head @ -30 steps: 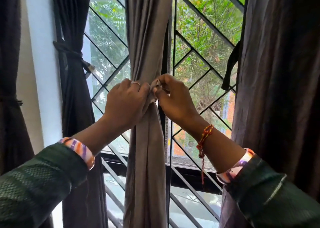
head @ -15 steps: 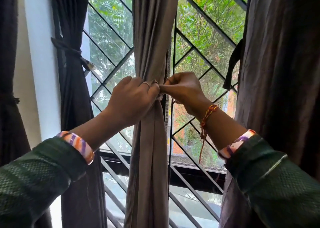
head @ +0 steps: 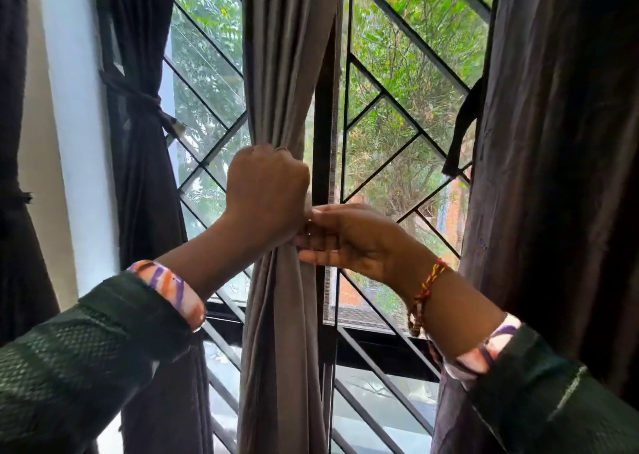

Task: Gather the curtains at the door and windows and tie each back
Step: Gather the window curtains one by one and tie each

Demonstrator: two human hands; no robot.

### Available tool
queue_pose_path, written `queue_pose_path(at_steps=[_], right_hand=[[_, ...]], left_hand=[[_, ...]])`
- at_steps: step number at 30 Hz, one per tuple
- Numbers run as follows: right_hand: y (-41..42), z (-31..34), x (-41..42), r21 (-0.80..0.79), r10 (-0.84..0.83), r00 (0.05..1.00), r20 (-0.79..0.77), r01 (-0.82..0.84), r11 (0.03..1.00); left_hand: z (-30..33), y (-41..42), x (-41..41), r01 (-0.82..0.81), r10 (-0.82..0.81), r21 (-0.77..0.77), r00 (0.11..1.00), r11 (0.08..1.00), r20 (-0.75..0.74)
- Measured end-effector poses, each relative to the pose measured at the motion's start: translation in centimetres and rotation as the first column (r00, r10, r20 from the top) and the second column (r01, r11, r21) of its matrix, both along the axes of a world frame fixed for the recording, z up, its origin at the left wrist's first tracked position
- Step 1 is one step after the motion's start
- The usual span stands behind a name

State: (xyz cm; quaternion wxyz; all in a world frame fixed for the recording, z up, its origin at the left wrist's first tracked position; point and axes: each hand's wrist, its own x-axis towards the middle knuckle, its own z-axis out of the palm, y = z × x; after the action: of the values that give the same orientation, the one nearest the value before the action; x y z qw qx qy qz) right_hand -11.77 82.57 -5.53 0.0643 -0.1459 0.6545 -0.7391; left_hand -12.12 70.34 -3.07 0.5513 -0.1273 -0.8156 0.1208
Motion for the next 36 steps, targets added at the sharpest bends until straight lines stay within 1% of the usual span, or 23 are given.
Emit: queue_pose_path(at_steps=[2,4,6,8,10,11,12,13,14,15,17,19,20,21,23,26,28,30,33,34,36], right_hand=[[-0.5,-0.2,0.0,0.093,-0.064,0.996,-0.07,0.07,0.993],[-0.3,-0.1,-0.2,0.108,-0.099,0.991,-0.095,0.109,0.988],[0.0,-0.2,-0.2,0.089,-0.071,0.992,-0.101,0.08,0.993],[0.1,-0.4,-0.1,0.094,-0.048,0.987,-0.152,0.063,0.994],[0.2,-0.7,-0.4,0.132,-0.093,0.958,-0.27,0.133,0.982],[0.2,-0.8,-0.5,0.163,-0.131,0.929,-0.346,0.198,0.967],[0.3,-0.9,-0.7,0.19,-0.17,0.897,-0.407,0.265,0.945],[0.5,-0.9,-0.9,0.212,-0.201,0.869,-0.452,0.324,0.922],[0.7,-0.9,-1.2,0.225,-0.222,0.848,-0.48,0.364,0.904],[0.8,-0.8,-1.4,0.231,-0.243,0.829,-0.503,0.4,0.887],[1.1,-0.9,-1.6,0.224,-0.282,0.801,-0.528,0.451,0.864],[1.2,-1.0,-1.6,0.208,-0.306,0.799,-0.517,0.464,0.861],[1.2,-1.2,-1.5,0.203,-0.304,0.808,-0.506,0.453,0.868],[1.1,-1.2,-1.4,0.206,-0.291,0.814,-0.502,0.44,0.874],[0.9,-1.1,-1.1,0.215,-0.283,0.814,-0.508,0.438,0.873],[0.7,-0.9,-0.8,0.21,-0.299,0.817,-0.493,0.445,0.87],[0.9,-1.0,-0.5,0.183,-0.301,0.84,-0.452,0.417,0.89],[1.0,-1.3,-0.1,0.174,-0.275,0.863,-0.424,0.376,0.91],[1.0,-1.4,0.2,0.169,-0.253,0.87,-0.423,0.35,0.922],[1.1,-1.5,0.2,0.162,-0.26,0.872,-0.416,0.352,0.922],[1.5,-1.5,-0.1,0.173,-0.287,0.878,-0.384,0.373,0.911]], left_hand=[[-0.1,0.6,-0.1,0.042,-0.048,0.099,0.997,0.994,0.058],[-0.1,0.7,-0.7,0.079,-0.098,0.134,0.985,0.988,0.144],[-0.3,0.1,-1.6,0.097,-0.132,0.143,0.955,0.985,0.265],[-0.1,-0.1,-2.0,0.1,-0.146,0.138,0.912,0.985,0.382],[0.4,-0.1,-1.9,0.104,-0.176,0.169,0.844,0.98,0.506],[0.6,-0.2,-1.9,0.137,-0.232,0.206,0.793,0.969,0.563],[0.7,-0.5,-1.9,0.196,-0.323,0.268,0.726,0.943,0.607],[0.6,-0.9,-2.1,0.276,-0.455,0.367,0.644,0.888,0.615],[0.2,-1.4,-2.2,0.359,-0.6,0.485,0.552,0.798,0.579],[-0.2,-1.7,-2.2,0.42,-0.711,0.578,0.484,0.7,0.511],[-1.5,-1.9,-2.4,0.476,-0.845,0.708,0.399,0.522,0.355],[-2.2,-2.2,-2.7,0.468,-0.941,0.842,0.313,0.269,0.127],[-2.4,-2.3,-2.9,0.464,-0.955,0.87,0.295,0.169,0.028],[-2.6,-2.5,-3.1,0.464,-0.954,0.879,0.297,0.112,-0.035],[-2.8,-2.7,-3.3,0.456,-0.94,0.888,0.325,0.059,-0.104],[-3.1,-3.2,-4.0,0.421,-0.918,0.906,0.343,-0.039,-0.198],[-2.9,-4.2,-4.8,0.388,-0.886,0.917,0.386,-0.097,-0.257],[-2.6,-5.3,-5.8,0.361,-0.856,0.923,0.43,-0.129,-0.288],[-2.5,-5.6,-6.7,0.345,-0.83,0.926,0.465,-0.15,-0.308],[-2.5,-5.3,-6.7,0.356,-0.831,0.924,0.467,-0.136,-0.302],[-2.6,-4.7,-6.1,0.416,-0.849,0.908,0.457,-0.057,-0.263]])
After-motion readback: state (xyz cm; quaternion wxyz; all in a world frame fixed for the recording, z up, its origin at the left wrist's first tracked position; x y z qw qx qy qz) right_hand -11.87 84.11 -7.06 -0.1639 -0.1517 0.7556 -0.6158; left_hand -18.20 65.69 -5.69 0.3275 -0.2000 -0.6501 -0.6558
